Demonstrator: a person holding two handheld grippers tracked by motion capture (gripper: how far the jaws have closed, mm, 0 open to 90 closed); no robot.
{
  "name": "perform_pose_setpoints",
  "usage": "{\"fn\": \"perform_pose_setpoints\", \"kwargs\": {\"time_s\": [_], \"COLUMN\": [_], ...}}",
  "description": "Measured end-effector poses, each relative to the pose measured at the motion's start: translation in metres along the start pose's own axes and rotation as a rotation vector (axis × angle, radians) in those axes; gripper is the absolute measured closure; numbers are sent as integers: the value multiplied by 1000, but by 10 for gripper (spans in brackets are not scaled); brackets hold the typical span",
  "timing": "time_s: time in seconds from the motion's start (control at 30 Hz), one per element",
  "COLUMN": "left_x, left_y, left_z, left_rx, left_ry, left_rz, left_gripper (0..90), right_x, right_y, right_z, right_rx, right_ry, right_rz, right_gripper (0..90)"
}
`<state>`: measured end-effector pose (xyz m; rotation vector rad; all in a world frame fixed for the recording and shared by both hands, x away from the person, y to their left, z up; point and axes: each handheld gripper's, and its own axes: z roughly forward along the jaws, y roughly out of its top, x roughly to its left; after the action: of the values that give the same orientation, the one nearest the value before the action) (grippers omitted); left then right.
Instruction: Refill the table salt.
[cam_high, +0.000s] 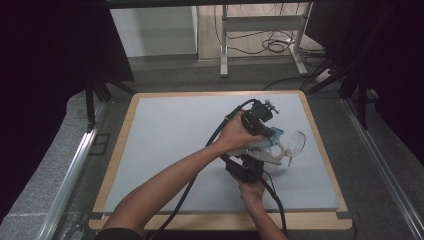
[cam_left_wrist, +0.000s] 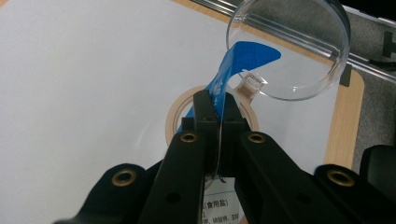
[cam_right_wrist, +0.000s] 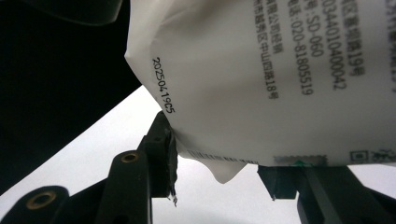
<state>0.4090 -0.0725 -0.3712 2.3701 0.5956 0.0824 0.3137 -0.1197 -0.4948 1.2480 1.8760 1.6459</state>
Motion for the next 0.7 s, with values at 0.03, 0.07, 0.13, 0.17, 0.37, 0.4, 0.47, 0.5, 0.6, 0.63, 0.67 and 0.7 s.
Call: {"fn": "perform_pose_setpoints", "kwargs": {"time_s": [0.03, 0.07, 0.13, 0.17, 0.37, 0.4, 0.47, 0.5, 0.6, 0.63, 0.67, 0.7], "left_x": [0, 0, 0, 0, 0, 0, 0, 0, 0, 0, 0, -1], "left_y": [0, 0, 0, 0, 1, 0, 1, 1, 1, 1, 1, 1], "left_z": [0, 0, 0, 0, 0, 0, 0, 0, 0, 0, 1, 1], "left_rx": [-1, -1, 0, 0, -3, -3, -1, -1, -2, -2, -2, -3], "left_ry": [0, 0, 1, 0, -1, -2, -2, -2, -3, -3, -2, -3], "left_rz": [3, 3, 2, 3, 0, -3, 1, 1, 1, 1, 1, -3], "left_gripper": [900, 900, 900, 900, 900, 900, 900, 900, 900, 900, 900, 900], "right_x": [0, 0, 0, 0, 0, 1, 1, 1, 0, 0, 0, 0], "right_y": [0, 0, 0, 1, 1, 2, 2, 2, 2, 2, 2, 2], "right_z": [0, 0, 0, 0, 0, 0, 0, 0, 0, 0, -1, -1], "right_rx": [-1, -1, 0, -3, -6, -7, -7, -7, -8, -8, -8, -8], "right_ry": [0, 0, 2, 1, 5, 5, 5, 5, 4, 4, 5, 5], "right_rz": [0, 0, 6, 2, 10, 9, 10, 10, 6, 6, 9, 9], "right_gripper": [534, 534, 534, 535, 535, 535, 535, 535, 536, 536, 536, 536]}}
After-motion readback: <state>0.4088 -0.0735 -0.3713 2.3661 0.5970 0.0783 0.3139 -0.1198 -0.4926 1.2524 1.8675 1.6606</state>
